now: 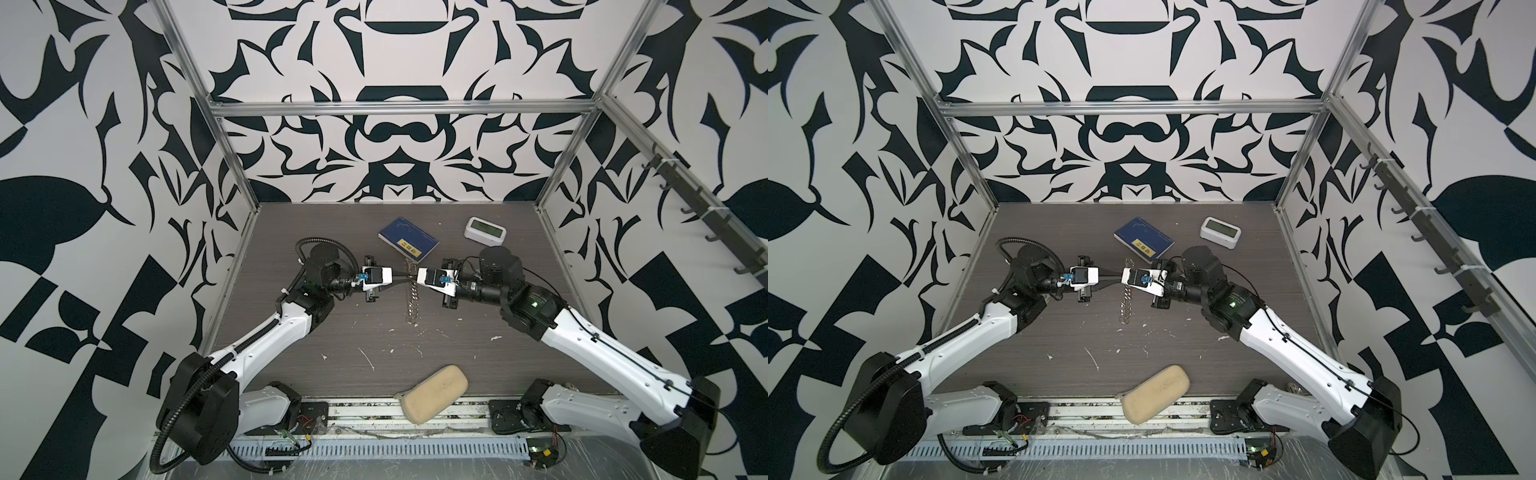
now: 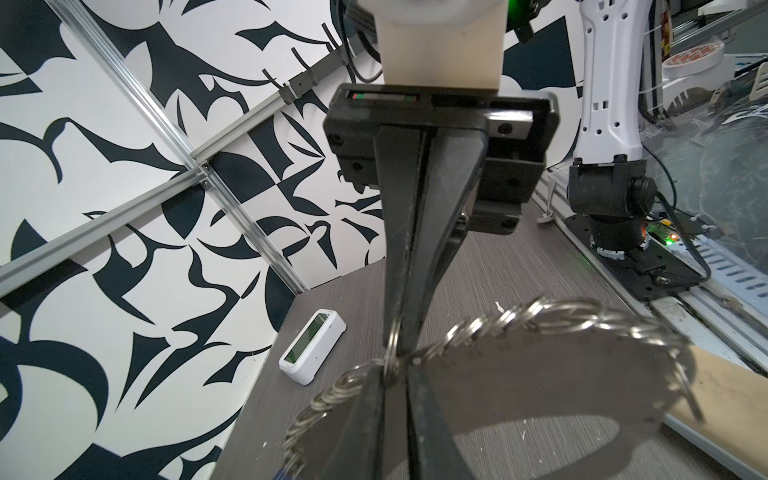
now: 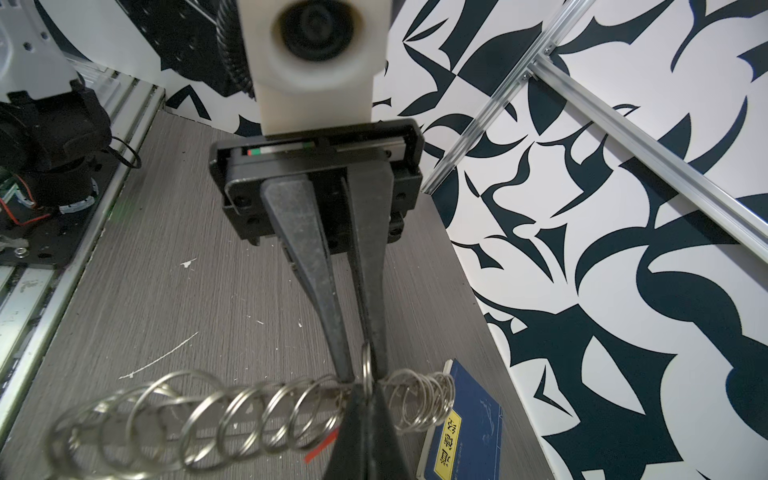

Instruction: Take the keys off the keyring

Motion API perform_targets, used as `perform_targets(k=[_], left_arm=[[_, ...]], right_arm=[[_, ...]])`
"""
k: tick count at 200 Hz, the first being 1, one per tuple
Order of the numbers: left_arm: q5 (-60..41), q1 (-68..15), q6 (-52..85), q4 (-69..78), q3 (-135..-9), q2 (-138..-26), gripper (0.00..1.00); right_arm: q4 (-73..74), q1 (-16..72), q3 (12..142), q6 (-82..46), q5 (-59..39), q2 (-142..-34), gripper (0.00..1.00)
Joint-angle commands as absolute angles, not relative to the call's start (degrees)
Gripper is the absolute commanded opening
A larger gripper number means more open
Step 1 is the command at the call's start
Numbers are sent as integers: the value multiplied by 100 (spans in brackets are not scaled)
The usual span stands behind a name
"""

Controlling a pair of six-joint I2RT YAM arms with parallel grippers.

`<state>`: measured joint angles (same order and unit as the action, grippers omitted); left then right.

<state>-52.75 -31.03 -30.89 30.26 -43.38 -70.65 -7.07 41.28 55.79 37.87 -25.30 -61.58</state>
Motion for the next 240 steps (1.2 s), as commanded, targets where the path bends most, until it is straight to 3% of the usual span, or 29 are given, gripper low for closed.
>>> perform_targets(k=[1,53,83,122,137,150,240], left_arm=[[-5311,-3085,-3026,3236,-4448,-6980,15],[-5274,-3085,-2833,3586,-4411,-7021,13],[-5322,-3085,-2838,3561,-4431,-7050,0],[-5148,-3078,-2761,3740,-4313,-6971,0],[-5162,-3038,-2629,3924,-4265,-6959,0],[-5215,-2993,-2492,4076,-4246,-6980,0],[-5320,-2927,-2255,4459,-4245,-7099,0]], right_arm=[[-533,4140,5893,3838,-2624,-6116,0],[-531,4140,5868,3823,-2637,-6073,0],[-553,4140,5889,3823,-2637,-6073,0],[-602,4140,5898,3683,-2503,-6074,0],[-603,4138,5859,3550,-2316,-6007,22],[-521,4131,5710,3506,-2140,-5881,30],[-245,4103,5138,3124,-1918,-5596,36]])
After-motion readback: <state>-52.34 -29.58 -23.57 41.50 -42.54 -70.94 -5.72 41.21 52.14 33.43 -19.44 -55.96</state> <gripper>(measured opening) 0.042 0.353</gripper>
